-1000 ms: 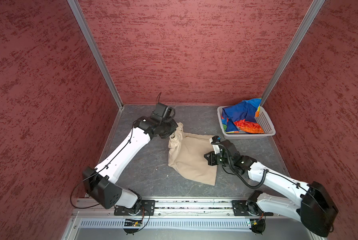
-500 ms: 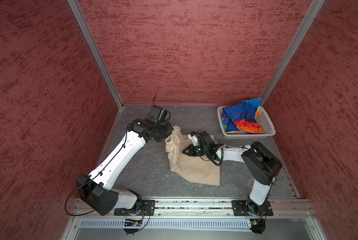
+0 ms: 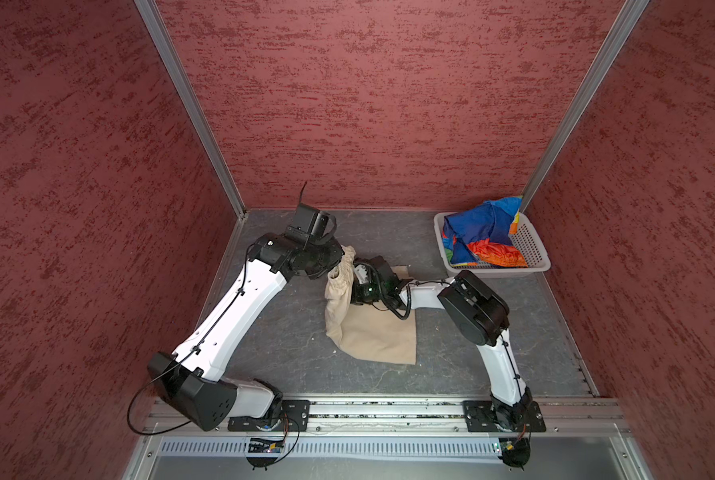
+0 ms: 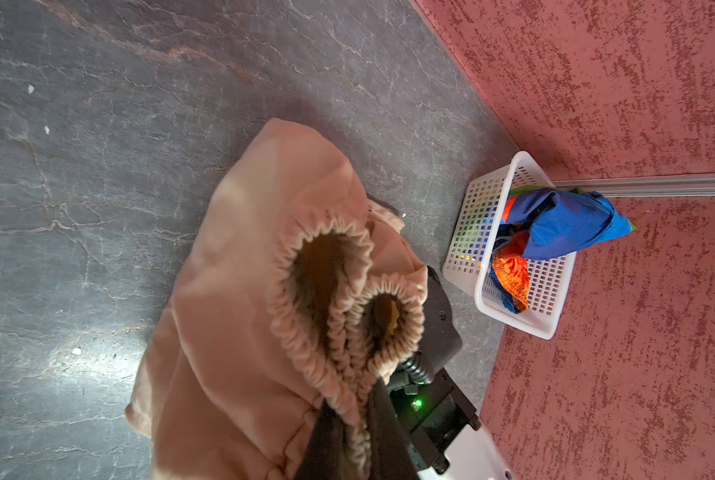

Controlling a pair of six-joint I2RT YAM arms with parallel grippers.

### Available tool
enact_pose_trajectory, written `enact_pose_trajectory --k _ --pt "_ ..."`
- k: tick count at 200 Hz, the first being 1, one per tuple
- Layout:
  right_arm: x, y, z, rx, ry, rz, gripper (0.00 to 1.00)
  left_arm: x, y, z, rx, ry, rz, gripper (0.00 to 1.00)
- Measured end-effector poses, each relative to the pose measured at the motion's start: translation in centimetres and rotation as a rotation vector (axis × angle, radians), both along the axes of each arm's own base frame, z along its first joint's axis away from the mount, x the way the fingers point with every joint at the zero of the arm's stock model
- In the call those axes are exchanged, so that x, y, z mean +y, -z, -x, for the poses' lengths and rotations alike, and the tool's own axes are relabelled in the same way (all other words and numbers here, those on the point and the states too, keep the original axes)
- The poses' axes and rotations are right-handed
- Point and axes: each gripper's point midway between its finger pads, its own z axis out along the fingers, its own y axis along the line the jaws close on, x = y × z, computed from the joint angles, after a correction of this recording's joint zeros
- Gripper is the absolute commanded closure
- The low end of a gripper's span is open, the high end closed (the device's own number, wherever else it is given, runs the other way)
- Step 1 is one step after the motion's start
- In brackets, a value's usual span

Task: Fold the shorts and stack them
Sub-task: 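Lower the waistband onto the shorts with the left gripper while the right draws back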

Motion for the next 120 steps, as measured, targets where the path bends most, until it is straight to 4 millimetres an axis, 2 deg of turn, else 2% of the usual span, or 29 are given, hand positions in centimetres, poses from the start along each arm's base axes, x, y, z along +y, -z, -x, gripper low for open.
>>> enact_pose_trajectory --k 27,39,48,64,72,88,101,109,120 --pt "1.5 -1.1 0.7 0.003 -0.028 -0.039 1.0 0.0 0.1 0.0 0.005 0.002 0.004 1.0" --pt "1.3 -0.9 0.9 0.011 -0.027 -0.048 1.0 -0.1 0.4 0.1 0.012 0.005 0.004 1.0" --pt "0.5 -0.7 0.9 0.028 -0.017 -0.052 1.0 -0.1 1.0 0.2 0.025 0.007 0.004 1.0" --pt "-2.4 -0.1 0.9 0.067 0.025 -0.049 1.0 -0.1 2.6 0.6 0.063 0.012 -0.004 1.0" --pt "-4.6 0.0 0.9 0.091 0.057 -0.044 1.0 0.0 3.5 0.8 0.087 0.013 -0.012 1.0" --pt "-8.7 -1.0 0.8 0.11 0.12 -0.048 0.99 0.0 5.0 0.8 0.127 0.014 -0.026 1.0" --pt "-12.1 -3.2 0.7 0.085 0.18 -0.061 0.98 -0.2 6.1 0.7 0.155 0.018 -0.034 1.0" --pt "-14.1 -5.2 0.8 0.042 0.212 -0.07 0.97 -0.4 6.8 0.6 0.174 0.022 -0.037 1.0" --pt "-15.9 -8.2 1.4 -0.028 0.239 -0.081 0.97 -0.8 7.7 0.2 0.191 0.028 -0.043 0.99"
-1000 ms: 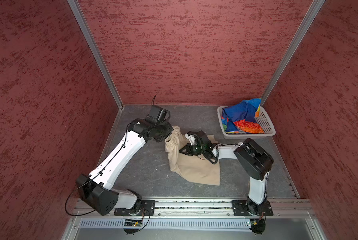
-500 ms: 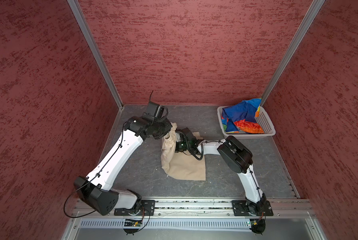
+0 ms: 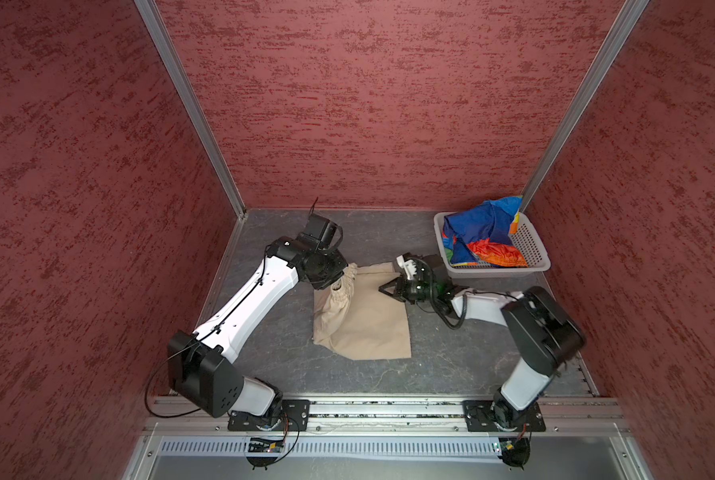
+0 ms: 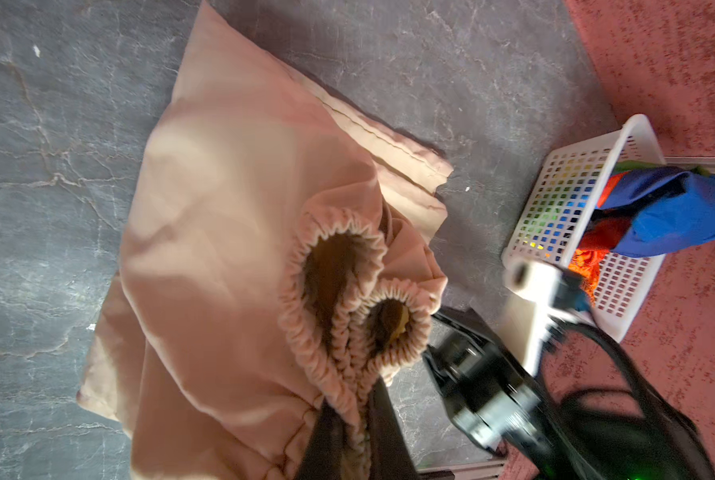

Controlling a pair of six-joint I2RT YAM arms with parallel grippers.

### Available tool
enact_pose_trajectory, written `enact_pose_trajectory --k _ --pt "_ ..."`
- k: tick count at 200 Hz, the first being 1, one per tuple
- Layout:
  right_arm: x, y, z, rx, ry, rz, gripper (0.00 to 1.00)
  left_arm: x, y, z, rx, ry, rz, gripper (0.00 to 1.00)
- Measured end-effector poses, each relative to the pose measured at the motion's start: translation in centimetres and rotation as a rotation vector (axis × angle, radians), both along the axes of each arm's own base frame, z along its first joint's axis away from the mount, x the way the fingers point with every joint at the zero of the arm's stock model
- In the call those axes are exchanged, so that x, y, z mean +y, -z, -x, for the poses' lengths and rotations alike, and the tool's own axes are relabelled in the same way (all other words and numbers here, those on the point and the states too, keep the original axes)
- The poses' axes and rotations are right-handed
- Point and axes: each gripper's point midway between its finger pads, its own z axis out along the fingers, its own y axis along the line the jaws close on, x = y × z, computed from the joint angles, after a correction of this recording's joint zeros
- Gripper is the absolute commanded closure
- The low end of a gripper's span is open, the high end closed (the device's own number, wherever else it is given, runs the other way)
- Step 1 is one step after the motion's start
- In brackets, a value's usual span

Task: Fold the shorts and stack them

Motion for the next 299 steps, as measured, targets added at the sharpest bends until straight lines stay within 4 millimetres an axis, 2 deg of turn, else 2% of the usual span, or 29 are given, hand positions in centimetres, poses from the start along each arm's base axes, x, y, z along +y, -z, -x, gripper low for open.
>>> enact_pose_trajectory --k 23,37,50,63,85,91,100,113,122,130,138,144,161,175,195,205,222,233,243,255,269,299 --pt "-2.7 -6.3 2.0 -0.183 0.044 0.004 0.95 -1.6 2.3 -0.6 0.043 0.028 -0.013 0.98" --pt "-4.3 -8.6 3.1 -0.259 0.078 0.023 0.95 -3.1 3.7 -0.8 0.07 0.053 -0.018 0.98" --pt "-5.7 -9.4 3.9 -0.296 0.11 0.055 0.94 -4.6 5.1 -1.0 0.092 0.076 -0.02 0.98" --pt "-6.9 -9.2 4.4 -0.305 0.143 0.098 0.94 -6.1 6.5 -1.1 0.113 0.096 -0.022 0.97" --pt "-8.7 -7.7 5.0 -0.286 0.182 0.178 0.94 -8.5 8.5 -1.5 0.141 0.12 -0.024 0.91" --pt "-9.0 -7.3 5.1 -0.278 0.188 0.195 0.94 -9.3 9.1 -1.6 0.149 0.129 -0.023 0.86" --pt "-9.4 -6.5 5.3 -0.264 0.194 0.22 0.94 -10.4 9.8 -1.8 0.159 0.139 -0.016 0.72" --pt "-9.9 -5.4 5.6 -0.243 0.197 0.25 0.94 -11.8 10.7 -1.9 0.173 0.153 -0.002 0.7" --pt "-10.1 -4.7 5.8 -0.228 0.199 0.269 0.94 -12.8 11.5 -2.0 0.183 0.167 0.013 0.63" --pt "-10.4 -4.0 6.0 -0.215 0.201 0.284 0.94 -13.5 12.1 -1.9 0.19 0.183 0.024 0.5" --pt "-10.6 -3.5 6.2 -0.205 0.202 0.295 0.94 -14.2 12.7 -1.8 0.2 0.186 0.039 0.29" --pt "-10.7 -3.1 6.4 -0.199 0.203 0.305 0.94 -14.6 13.0 -1.7 0.207 0.191 0.05 0.21" --pt "-11.2 -2.0 6.7 -0.181 0.208 0.327 0.93 -15.9 13.2 -1.6 0.211 0.203 0.089 0.2" --pt "-11.6 -1.2 6.9 -0.167 0.215 0.346 0.93 -17.0 12.7 -1.7 0.194 0.216 0.132 0.21" --pt "-11.9 -0.3 7.0 -0.154 0.217 0.369 0.93 -18.9 11.7 -2.1 0.156 0.236 0.208 0.14" --pt "-11.9 0.1 7.0 -0.144 0.217 0.376 0.93 -19.9 11.0 -2.3 0.138 0.251 0.253 0.14" --pt "-11.9 0.7 7.0 -0.128 0.213 0.385 0.94 -21.3 9.9 -2.4 0.106 0.266 0.341 0.21" --pt "-11.8 0.8 7.0 -0.124 0.208 0.384 0.94 -21.7 9.2 -2.3 0.093 0.265 0.394 0.32" --pt "-11.5 0.9 6.8 -0.119 0.201 0.377 0.95 -21.8 8.3 -2.1 0.077 0.273 0.429 0.37" --pt "-10.8 0.8 6.4 -0.106 0.184 0.365 0.94 -21.1 6.8 -2.1 0.048 0.267 0.462 0.38" --pt "-9.4 0.5 5.6 -0.105 0.154 0.348 0.93 -19.4 4.1 -2.4 -0.009 0.249 0.489 0.37" --pt "-5.3 0.2 4.2 -0.124 0.074 0.308 0.92 -13.0 -3.6 -3.7 -0.211 0.162 0.499 0.31"
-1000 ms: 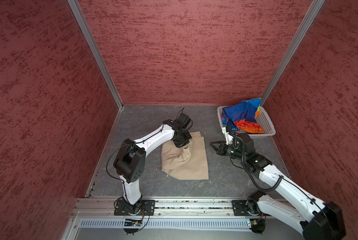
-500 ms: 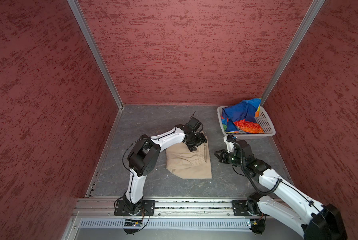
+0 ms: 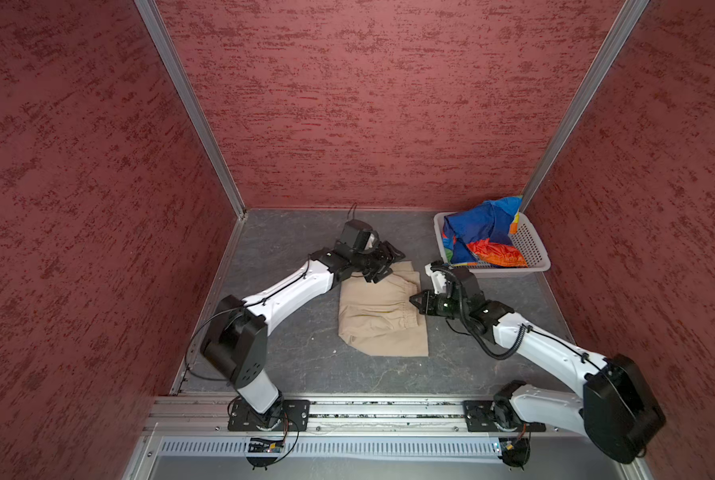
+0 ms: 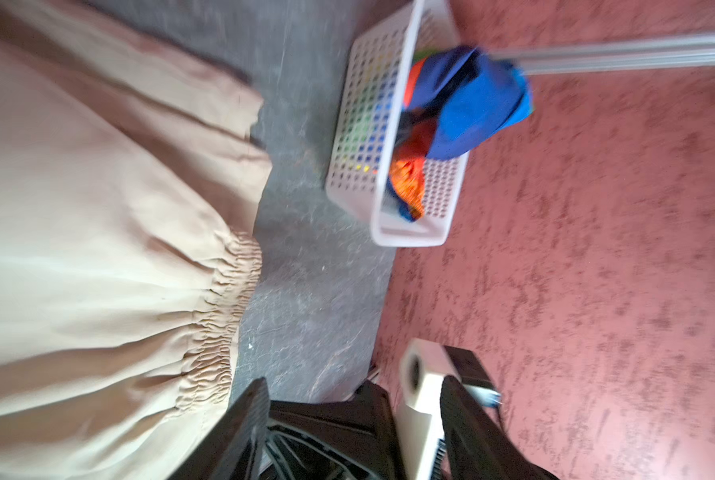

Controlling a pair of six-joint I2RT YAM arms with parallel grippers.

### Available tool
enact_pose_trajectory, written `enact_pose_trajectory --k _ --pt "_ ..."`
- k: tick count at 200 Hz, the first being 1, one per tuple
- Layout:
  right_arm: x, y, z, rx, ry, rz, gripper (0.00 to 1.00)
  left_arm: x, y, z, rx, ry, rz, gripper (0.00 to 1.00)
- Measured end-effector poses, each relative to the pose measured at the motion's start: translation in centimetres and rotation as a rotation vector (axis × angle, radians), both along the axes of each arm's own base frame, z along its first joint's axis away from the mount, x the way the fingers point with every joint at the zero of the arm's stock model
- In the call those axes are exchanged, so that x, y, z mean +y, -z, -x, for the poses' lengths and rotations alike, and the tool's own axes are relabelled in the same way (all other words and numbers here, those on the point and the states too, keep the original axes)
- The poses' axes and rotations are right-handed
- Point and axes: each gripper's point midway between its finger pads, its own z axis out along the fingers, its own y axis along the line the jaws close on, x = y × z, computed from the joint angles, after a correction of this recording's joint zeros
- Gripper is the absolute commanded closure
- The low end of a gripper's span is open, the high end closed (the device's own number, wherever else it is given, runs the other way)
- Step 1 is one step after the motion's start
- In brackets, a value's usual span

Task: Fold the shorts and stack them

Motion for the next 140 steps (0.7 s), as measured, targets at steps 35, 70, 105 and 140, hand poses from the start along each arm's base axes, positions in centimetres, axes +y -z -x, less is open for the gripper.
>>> enact_pose_trajectory --k 35,70,105,140 --pt "3.5 3.0 -0.7 0.07 -0.066 -0.037 0.94 7.1 -1.6 0.8 -0.064 -0.154 -0.061 0.31" --pt "2.8 7.5 0.1 0.188 -0.03 0.005 0.97 11.4 6.0 2.0 0.104 -0.213 -0.24 0.26" --pt "-0.7 10.4 1.5 0.233 0.06 0.064 0.97 14.1 12.0 2.1 0.233 -0.228 -0.402 0.27" --pt "-1.2 9.7 1.3 0.19 0.062 0.077 0.91 14.8 15.4 1.3 0.297 -0.204 -0.473 0.28"
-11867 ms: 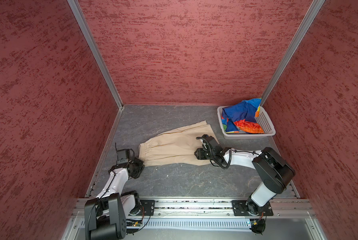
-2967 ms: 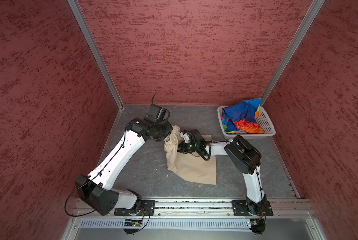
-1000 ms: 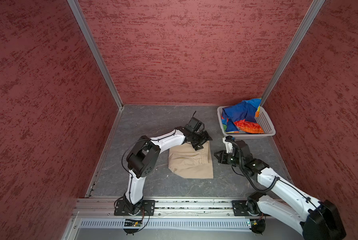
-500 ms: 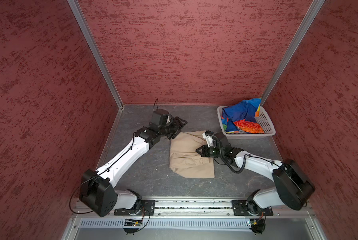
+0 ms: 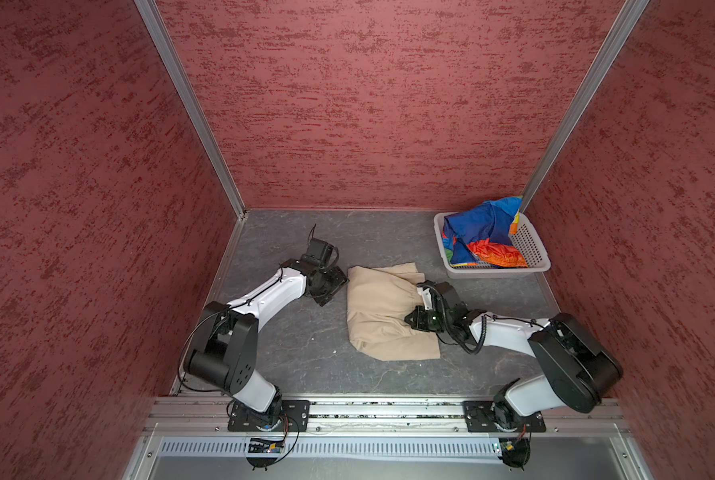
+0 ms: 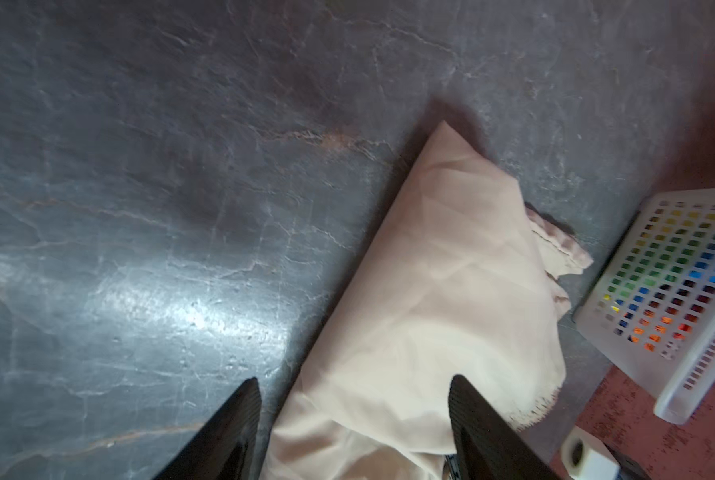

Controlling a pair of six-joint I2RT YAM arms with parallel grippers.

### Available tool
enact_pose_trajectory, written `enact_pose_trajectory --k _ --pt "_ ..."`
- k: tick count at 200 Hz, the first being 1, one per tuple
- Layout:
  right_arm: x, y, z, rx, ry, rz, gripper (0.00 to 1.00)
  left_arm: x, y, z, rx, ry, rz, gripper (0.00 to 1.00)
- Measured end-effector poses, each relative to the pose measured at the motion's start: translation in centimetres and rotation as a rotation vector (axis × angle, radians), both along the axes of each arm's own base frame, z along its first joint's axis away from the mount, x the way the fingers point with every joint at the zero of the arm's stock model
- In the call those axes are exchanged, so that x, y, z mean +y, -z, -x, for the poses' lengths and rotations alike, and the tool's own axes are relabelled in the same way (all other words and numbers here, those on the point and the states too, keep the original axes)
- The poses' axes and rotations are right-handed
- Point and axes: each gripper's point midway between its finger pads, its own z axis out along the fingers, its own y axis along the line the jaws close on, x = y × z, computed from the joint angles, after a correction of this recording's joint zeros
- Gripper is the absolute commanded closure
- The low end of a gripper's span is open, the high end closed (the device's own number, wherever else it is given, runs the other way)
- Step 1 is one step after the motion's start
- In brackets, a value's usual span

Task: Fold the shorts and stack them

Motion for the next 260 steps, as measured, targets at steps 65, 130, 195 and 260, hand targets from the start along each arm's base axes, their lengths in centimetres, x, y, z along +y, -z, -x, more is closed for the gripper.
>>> enact_pose_trajectory --k 65,130,195,260 --pt "0.9 -10.0 -3.2 -0.311 -0.019 0.012 0.83 -1.2 1.3 -0.9 -0.006 0.047 0.006 0.31" --pt "-0.3 -9.3 -2.8 -0.29 0.006 0.062 0.81 -2.7 4.9 4.9 0.05 0.103 0.008 0.33" --pt "-0.4 -8.9 -2.6 -0.277 0.004 0.071 0.8 -4.5 5.8 7.9 0.033 0.113 0.019 0.67" --pt "-1.4 -7.1 -1.6 -0.246 0.013 0.102 0.79 -3.4 6.2 5.3 0.059 0.102 -0.049 1.0"
